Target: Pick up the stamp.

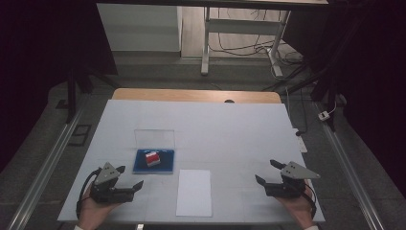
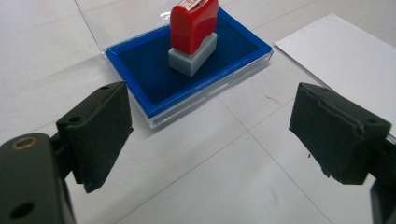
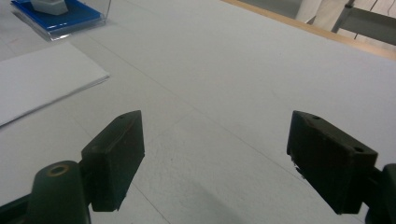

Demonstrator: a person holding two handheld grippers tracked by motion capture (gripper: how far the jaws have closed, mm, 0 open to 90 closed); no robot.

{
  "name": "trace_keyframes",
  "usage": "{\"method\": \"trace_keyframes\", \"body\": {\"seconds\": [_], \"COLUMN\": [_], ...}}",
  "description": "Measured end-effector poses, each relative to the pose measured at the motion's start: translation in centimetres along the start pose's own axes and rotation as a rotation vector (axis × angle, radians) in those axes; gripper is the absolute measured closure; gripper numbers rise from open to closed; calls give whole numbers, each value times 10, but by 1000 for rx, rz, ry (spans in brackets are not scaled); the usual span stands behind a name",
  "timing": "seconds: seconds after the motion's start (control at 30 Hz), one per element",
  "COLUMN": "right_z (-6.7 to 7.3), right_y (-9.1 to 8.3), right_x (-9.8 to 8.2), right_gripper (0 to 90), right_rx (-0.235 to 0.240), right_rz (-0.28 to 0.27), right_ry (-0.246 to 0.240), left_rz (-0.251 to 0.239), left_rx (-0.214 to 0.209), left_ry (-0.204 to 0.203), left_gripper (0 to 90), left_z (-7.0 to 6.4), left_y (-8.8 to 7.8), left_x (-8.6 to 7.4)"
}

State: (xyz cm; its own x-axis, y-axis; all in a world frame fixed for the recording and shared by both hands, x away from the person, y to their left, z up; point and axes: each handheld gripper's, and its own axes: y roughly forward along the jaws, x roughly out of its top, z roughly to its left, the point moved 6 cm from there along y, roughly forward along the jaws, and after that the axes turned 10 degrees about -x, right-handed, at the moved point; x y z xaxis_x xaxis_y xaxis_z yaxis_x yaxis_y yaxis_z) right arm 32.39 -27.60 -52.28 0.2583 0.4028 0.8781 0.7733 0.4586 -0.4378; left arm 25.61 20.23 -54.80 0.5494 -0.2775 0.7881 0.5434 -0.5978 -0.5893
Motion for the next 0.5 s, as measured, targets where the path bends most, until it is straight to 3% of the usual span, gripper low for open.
{"method": "trace_keyframes", "body": {"seconds": [0.27, 0.5], "right_z": [1, -3], "right_y": [5, 0], "right_x": [-2, 0], "right_gripper": [153, 187], "right_rx": [23, 12], "right_rz": [24, 7], "right_ry": [-23, 1], "left_rz": [4, 5], "left_rx": [10, 18], "left_ry": [-1, -3], "left_gripper": [135, 134], "left_z": [2, 2], "left_y": [0, -1], "left_x": [-2, -2]}}
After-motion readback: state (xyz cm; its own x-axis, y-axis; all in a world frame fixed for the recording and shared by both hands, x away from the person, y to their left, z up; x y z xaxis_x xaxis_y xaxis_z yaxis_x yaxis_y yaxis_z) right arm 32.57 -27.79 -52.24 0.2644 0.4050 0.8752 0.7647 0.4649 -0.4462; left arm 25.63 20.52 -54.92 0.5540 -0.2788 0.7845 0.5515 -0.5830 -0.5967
